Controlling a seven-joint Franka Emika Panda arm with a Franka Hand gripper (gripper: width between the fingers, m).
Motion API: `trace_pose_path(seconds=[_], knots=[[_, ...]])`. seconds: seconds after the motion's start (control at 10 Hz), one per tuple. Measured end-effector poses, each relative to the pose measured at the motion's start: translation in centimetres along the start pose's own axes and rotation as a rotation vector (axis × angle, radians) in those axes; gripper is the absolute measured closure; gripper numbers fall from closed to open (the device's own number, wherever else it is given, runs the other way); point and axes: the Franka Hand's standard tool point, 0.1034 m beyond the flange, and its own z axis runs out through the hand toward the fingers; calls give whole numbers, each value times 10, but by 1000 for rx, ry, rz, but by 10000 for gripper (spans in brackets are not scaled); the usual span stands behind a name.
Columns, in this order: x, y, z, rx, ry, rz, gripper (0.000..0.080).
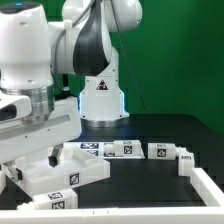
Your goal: Assemble one leg
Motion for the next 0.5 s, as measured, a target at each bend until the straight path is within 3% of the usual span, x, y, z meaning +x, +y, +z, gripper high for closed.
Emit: trace_pose_path(seconds=[0.2, 0.3, 0.4, 0.5], knots=[[-1, 1, 2, -2, 1, -7, 151], [-1, 1, 2, -2, 1, -7, 238], [-1, 1, 2, -2, 1, -7, 238], [-1, 1, 2, -2, 1, -7, 433]])
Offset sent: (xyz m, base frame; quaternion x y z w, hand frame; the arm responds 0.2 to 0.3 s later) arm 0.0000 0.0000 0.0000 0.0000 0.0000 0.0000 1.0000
